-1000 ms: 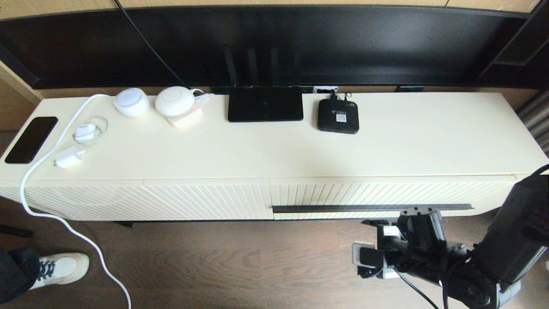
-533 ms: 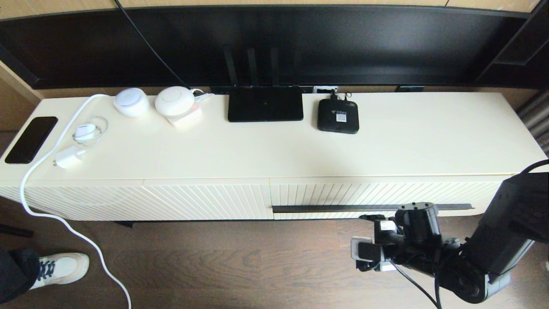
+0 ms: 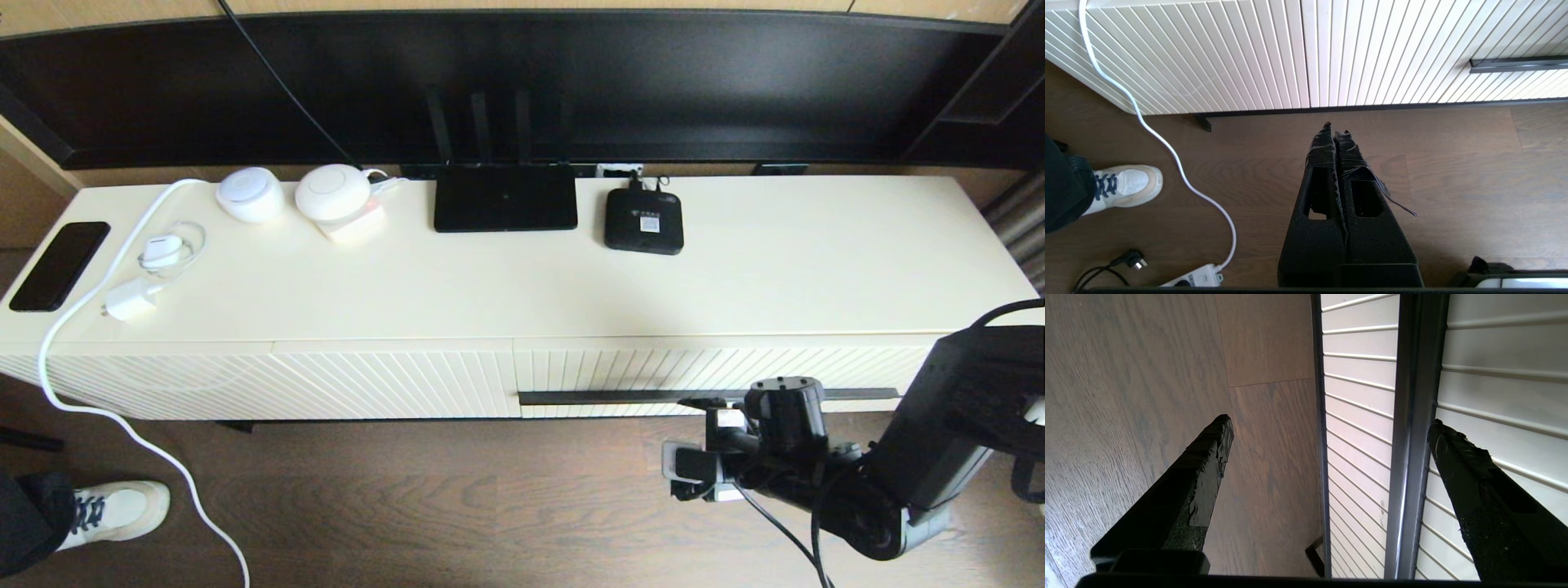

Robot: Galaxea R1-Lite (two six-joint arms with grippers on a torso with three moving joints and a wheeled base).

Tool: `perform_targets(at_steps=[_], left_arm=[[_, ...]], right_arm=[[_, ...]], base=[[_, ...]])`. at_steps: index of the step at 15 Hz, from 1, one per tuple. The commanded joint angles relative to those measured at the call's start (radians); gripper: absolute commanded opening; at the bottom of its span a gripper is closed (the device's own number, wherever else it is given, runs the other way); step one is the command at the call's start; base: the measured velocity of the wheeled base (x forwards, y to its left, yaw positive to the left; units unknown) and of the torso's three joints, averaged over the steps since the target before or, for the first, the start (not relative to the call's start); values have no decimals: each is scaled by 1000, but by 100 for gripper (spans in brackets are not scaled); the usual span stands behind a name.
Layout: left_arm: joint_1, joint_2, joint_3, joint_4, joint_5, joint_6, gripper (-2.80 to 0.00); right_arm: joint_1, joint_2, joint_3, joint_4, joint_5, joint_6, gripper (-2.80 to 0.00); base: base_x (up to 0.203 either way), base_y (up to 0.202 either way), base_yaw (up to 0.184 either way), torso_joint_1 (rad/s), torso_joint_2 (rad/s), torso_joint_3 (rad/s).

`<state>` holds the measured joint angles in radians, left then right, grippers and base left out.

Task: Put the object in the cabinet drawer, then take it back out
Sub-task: Open the drawer

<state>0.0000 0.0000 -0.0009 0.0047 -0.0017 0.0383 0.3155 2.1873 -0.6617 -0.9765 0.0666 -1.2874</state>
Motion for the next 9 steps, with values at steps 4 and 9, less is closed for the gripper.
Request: perform_targets(at_steps=[4, 9], left_arm=[[0, 2, 1, 0, 0, 0, -280], [0, 1, 1, 0, 0, 0, -280]], right_arm=[[-14, 25, -36, -5, 17, -10, 0], [-19, 60, -59, -7, 27, -23, 0]], base=[[0, 0, 0, 0, 0, 0], [0, 0, 0, 0, 0, 0]])
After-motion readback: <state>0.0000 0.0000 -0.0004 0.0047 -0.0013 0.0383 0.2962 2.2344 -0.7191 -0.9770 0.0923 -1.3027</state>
